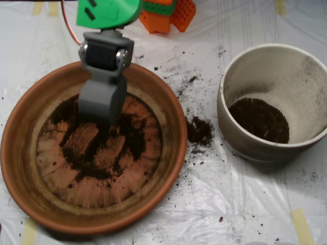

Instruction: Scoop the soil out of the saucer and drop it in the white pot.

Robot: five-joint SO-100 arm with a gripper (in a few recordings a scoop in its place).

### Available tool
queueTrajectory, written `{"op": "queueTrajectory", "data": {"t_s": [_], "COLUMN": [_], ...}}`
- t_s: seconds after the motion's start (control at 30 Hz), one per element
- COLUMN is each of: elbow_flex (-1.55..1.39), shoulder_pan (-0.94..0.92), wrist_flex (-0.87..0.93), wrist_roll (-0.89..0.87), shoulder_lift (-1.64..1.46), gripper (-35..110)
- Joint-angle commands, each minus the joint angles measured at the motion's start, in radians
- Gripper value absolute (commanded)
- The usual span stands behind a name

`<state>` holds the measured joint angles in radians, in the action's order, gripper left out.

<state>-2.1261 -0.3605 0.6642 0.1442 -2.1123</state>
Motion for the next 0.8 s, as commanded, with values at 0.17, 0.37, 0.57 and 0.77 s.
{"op": "queueTrajectory", "data": {"t_s": [0.17,0.37,0.57,0.77], "elbow_flex": [0.086,0.207,0.368,0.558], "shoulder_pan": [0.141,0.247,0.364,0.495], "wrist_flex": [0.166,0.264,0.376,0.492], "wrist_roll": [0.011,-0.018,-0.048,-0.052], "shoulder_lift": [-0.331,-0.328,-0.256,-0.114], "gripper": [-1,-1,-1,-1]}}
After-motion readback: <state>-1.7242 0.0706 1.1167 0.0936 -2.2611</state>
